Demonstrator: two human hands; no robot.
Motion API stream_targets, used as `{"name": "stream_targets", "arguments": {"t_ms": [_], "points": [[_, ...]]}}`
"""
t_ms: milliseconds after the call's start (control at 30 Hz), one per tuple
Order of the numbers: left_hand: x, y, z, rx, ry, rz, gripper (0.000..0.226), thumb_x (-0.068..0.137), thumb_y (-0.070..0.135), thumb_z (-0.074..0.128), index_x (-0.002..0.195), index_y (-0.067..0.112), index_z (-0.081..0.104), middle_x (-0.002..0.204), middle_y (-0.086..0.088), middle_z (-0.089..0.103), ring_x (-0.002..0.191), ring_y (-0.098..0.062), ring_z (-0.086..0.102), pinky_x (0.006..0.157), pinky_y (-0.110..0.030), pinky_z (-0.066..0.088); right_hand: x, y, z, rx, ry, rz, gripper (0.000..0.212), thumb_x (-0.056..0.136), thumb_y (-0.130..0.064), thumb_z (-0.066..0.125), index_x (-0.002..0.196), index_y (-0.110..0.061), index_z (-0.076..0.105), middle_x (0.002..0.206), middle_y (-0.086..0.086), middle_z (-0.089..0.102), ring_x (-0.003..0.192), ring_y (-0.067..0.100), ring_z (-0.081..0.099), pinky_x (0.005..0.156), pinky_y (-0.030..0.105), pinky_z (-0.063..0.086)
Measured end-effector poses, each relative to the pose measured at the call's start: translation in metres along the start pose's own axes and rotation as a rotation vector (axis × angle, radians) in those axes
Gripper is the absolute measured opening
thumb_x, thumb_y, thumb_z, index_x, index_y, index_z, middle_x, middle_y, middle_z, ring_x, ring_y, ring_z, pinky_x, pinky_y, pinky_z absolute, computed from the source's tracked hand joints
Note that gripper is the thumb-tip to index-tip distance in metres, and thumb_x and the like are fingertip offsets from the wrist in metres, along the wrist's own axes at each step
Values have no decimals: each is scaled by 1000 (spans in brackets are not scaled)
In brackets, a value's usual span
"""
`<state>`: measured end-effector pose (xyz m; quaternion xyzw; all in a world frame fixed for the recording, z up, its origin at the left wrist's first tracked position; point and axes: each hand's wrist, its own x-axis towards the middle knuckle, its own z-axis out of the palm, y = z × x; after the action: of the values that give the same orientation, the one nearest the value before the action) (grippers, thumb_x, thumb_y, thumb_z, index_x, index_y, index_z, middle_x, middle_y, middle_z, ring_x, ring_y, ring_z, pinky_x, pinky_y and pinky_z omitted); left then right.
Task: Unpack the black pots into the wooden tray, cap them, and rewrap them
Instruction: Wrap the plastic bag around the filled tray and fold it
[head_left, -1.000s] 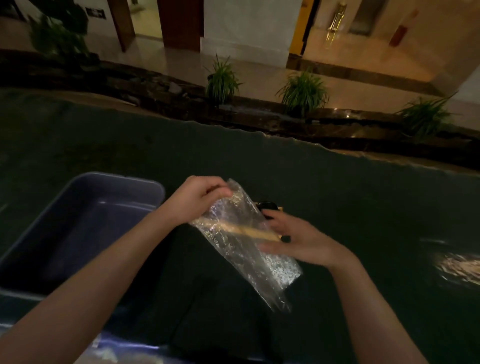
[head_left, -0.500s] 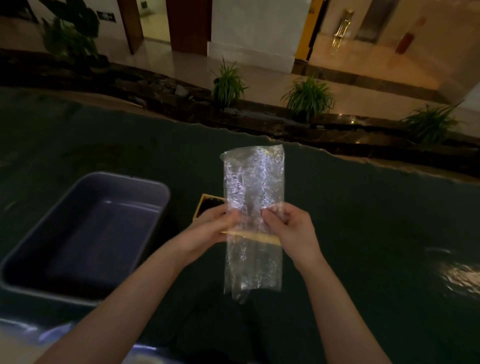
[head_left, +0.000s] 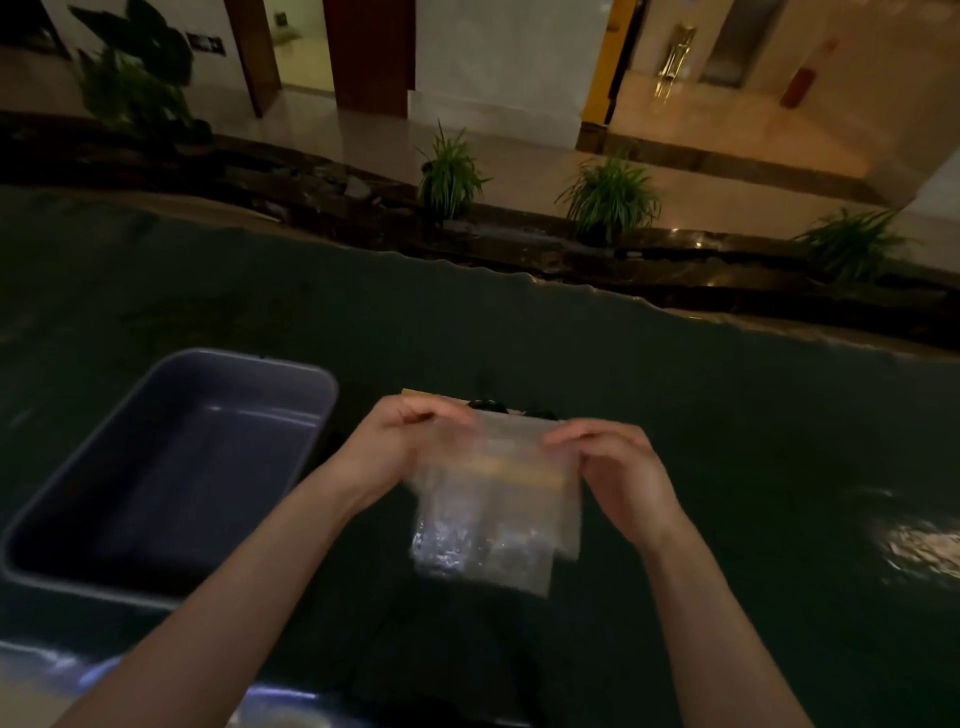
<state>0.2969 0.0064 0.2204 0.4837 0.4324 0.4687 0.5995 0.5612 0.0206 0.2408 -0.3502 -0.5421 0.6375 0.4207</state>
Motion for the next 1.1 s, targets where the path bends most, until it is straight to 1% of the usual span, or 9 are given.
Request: {"name": "stream_targets", "arguments": {"t_ms": [100, 167, 267, 333, 500, 567, 667, 867, 1100], "points": [[-3, 2, 0, 6, 6, 29, 32, 95, -8, 55, 85, 10, 80, 115, -7, 74, 118, -28, 68, 90, -36, 60, -3, -4, 3, -98, 20, -11, 33, 100, -11, 48, 85, -7, 78, 93, 10, 75, 95, 24, 72, 86, 32, 56], [-5, 2, 1, -71, 9, 20, 27, 97, -3, 54, 98, 9, 79, 123, -14, 71, 122, -35, 65, 94, -43, 59, -2, 0, 3, -261, 105, -29, 8, 95, -4, 66, 93, -10, 72, 97, 9, 72, 95, 28, 70, 84, 39, 60], [-11, 4, 7, -251, 56, -92, 38, 96, 45, 55, 127, 28, 69, 131, -9, 70, 119, -29, 69, 94, -47, 59, -2, 4, 10, -334, 200, -73, 24, 90, -1, 74, 104, -18, 64, 100, 19, 67, 93, 44, 66, 80, 59, 60], [-16, 4, 8, -86, 3, -160, 48, 91, 66, 56, 131, 39, 65, 131, 2, 72, 118, -20, 70, 96, -46, 59, -2, 4, 14, -351, 246, -112, 33, 89, -3, 76, 107, -27, 62, 97, 4, 71, 89, 29, 71, 78, 52, 63], [-20, -6, 15, 129, -4, -186, 30, 91, 27, 76, 120, 20, 72, 116, -2, 79, 106, -20, 76, 93, -41, 61, -2, 10, 14, -249, 323, -96, 54, 87, -19, 82, 130, -38, 55, 102, 0, 74, 93, 15, 75, 78, 33, 63], [-21, -11, 15, 94, 51, -156, 20, 95, 20, 72, 114, 14, 75, 110, -5, 80, 102, -22, 78, 87, -36, 63, -5, 10, 10, -126, 194, 48, 57, 86, -28, 82, 135, -36, 56, 113, 0, 77, 105, 18, 76, 81, 31, 63], [-22, -15, 15, 81, 77, -124, 18, 96, 19, 70, 113, 12, 74, 108, -7, 81, 100, -23, 78, 80, -27, 62, -13, 15, 9, -170, -45, 166, 29, 93, -26, 77, 121, -21, 73, 115, 6, 79, 107, 25, 76, 83, 28, 61], [-23, -26, 29, 90, 2, -171, 58, 75, 44, 87, 125, 25, 65, 114, 1, 79, 104, -17, 76, 83, -28, 62, -25, 34, 7, -377, 293, 45, 12, 97, -17, 71, 91, -23, 79, 81, 14, 76, 75, 25, 74, 72, 33, 61], [-4, -47, 74, 206, -4, -108, 16, 94, 19, 74, 110, 23, 75, 103, -1, 81, 97, -19, 77, 83, -28, 63, -64, 41, -30, -252, 450, 31, 8, 95, -23, 73, 96, -24, 80, 84, 3, 79, 75, 10, 73, 69, 19, 56]]}}
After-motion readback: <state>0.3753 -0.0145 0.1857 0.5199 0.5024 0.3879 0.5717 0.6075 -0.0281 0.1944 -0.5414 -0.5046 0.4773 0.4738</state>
